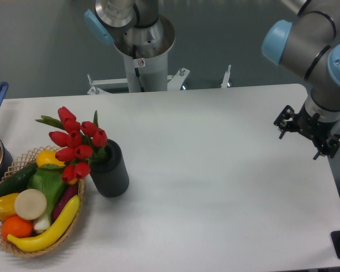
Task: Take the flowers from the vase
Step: 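Move the open gripper across the table toward the red tulips in the black vase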
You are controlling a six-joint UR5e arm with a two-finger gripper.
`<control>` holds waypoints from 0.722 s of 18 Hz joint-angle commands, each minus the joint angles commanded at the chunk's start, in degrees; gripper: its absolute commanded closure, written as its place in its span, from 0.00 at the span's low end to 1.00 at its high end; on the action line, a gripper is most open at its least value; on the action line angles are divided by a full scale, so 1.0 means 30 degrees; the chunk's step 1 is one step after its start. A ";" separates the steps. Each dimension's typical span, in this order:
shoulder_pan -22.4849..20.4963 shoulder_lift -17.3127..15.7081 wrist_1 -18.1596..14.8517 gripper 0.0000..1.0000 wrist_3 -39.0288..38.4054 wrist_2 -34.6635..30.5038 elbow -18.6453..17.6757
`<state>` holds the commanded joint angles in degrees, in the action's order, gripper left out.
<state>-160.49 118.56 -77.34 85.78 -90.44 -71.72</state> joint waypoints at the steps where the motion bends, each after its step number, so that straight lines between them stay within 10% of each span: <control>1: 0.0000 0.0000 0.0000 0.00 0.0000 0.0000 0.0000; 9: 0.0000 -0.0292 0.0204 0.00 -0.1252 0.2922 -0.0846; 13: 0.0116 -0.1347 0.2047 0.00 -0.2959 0.4800 -0.2516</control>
<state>-160.14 114.52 -71.20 76.90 -76.04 -79.27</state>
